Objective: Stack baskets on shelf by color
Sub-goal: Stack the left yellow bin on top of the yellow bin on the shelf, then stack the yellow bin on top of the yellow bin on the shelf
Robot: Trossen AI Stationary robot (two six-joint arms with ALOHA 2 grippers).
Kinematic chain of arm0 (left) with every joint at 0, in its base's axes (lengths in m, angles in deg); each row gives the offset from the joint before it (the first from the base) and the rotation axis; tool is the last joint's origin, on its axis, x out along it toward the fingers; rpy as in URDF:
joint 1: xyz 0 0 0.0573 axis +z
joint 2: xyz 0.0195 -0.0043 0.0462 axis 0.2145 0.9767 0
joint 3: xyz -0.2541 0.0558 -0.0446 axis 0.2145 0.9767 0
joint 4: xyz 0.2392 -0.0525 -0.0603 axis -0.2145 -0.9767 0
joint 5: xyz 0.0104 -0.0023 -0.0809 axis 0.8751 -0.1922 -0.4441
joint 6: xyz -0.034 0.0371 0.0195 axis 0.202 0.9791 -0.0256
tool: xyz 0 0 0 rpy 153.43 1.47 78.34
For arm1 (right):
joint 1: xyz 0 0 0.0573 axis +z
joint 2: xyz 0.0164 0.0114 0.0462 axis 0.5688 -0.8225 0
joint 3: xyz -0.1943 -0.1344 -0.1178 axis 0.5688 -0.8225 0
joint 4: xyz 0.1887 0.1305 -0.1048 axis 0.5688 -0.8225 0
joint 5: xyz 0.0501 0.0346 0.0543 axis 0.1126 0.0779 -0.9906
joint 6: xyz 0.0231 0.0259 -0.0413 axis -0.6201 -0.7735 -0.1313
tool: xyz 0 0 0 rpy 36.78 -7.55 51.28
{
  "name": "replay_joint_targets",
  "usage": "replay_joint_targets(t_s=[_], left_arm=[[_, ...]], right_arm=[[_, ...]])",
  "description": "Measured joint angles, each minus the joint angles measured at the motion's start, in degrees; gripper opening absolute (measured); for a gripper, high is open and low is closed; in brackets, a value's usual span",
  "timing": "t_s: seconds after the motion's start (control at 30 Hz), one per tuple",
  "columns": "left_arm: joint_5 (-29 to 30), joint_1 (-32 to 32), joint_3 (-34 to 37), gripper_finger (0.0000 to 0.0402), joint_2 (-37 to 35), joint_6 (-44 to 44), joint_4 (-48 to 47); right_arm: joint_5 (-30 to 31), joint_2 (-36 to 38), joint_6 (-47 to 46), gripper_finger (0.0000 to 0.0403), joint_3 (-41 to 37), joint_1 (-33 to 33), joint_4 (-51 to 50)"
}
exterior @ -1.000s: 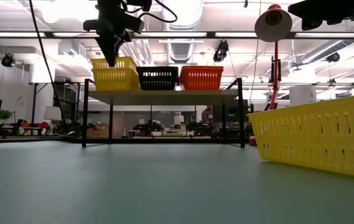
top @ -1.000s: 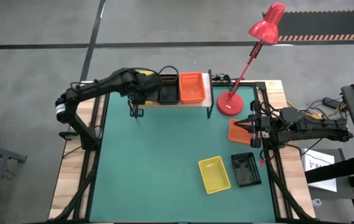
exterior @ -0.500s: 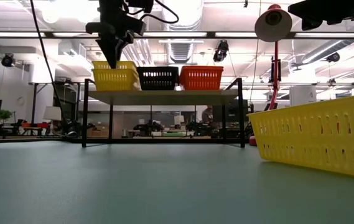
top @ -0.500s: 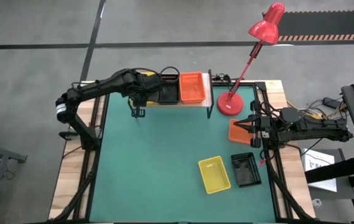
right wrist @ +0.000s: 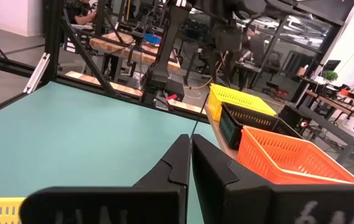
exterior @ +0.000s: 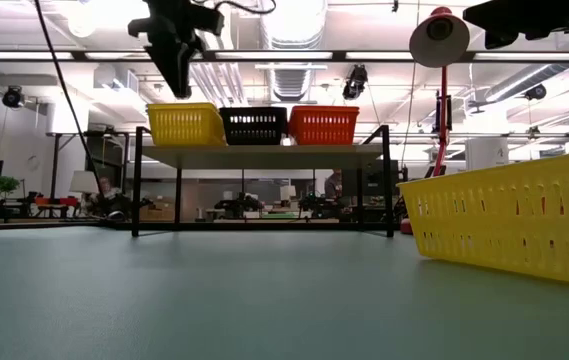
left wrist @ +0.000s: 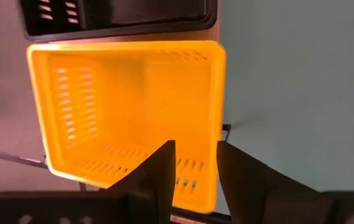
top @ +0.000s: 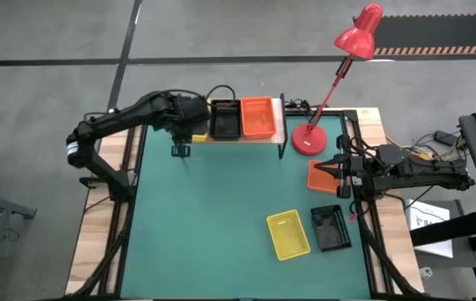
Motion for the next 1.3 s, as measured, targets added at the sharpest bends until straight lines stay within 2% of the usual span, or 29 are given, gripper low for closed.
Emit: replay_joint_targets(t_s=[0.2,0.4,0.6,0.8,1.07,1.3], left_arm=[[-2.4,-3.1,0.0,0.0101,-3.2,-6.5,0.2],[-3.7,-11.1,1.6,0.0087,-7.1,-13.9,5.3],[-3.8,-22.2,10.6,0.0058,-13.2,-13.9,23.8],[-2.6,-29.9,25.4,0.0034,-19.0,-15.0,44.9],[-0.7,-32.1,42.9,0.0017,-23.3,-14.5,67.4],[-0.6,-32.1,53.2,0.0017,-25.4,-9.7,84.0]], right_arm=[[0.0,0.0,0.0,0.0009,0.0,0.0,-0.1],[0.0,0.0,0.0,0.0009,0.0,0.0,-0.2],[0.0,-0.1,-0.7,0.0009,0.0,0.0,-0.4],[0.1,-1.0,-1.6,0.0009,-0.2,0.0,-0.3],[0.2,-4.3,-4.1,0.0009,-0.2,0.0,0.6],[0.0,-7.8,-8.1,0.0009,-0.2,0.0,2.0]])
